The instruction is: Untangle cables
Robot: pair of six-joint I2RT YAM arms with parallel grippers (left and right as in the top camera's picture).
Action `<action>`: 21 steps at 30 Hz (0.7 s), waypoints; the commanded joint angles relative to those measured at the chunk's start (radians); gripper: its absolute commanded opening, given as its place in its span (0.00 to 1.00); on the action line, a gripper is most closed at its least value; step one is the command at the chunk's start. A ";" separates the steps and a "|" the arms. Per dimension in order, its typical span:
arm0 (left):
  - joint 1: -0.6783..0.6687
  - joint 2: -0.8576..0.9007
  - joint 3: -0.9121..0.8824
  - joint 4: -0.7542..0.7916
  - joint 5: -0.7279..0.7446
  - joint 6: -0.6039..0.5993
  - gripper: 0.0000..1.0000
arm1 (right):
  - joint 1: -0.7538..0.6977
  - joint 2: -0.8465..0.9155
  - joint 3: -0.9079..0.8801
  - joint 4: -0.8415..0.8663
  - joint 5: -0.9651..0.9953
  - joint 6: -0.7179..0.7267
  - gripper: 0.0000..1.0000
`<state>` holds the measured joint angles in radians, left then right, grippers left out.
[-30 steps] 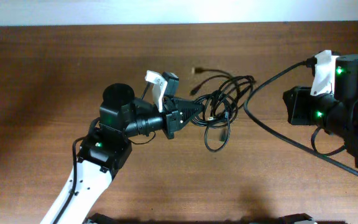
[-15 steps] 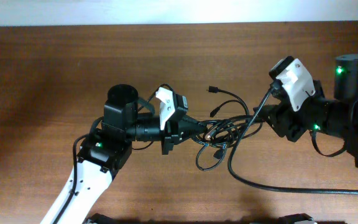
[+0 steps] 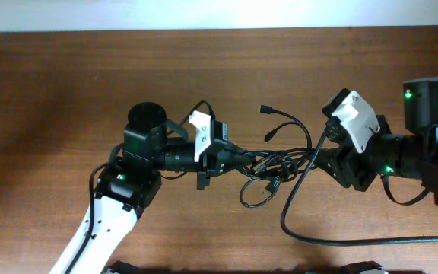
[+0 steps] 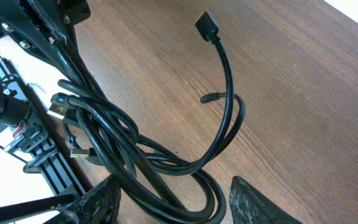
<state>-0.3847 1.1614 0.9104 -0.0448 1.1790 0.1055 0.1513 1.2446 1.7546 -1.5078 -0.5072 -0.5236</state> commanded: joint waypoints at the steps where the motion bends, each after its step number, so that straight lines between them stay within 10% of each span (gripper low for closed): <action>1: 0.001 -0.001 0.003 -0.030 0.033 0.078 0.00 | -0.001 0.001 0.018 0.042 -0.017 -0.004 0.55; 21: 0.001 -0.002 0.003 0.009 -0.132 -0.072 0.00 | 0.001 0.003 0.018 -0.101 -0.119 -0.128 0.55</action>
<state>-0.3847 1.1614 0.9104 -0.0628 1.0805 0.0856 0.1513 1.2465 1.7561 -1.5978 -0.5907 -0.6285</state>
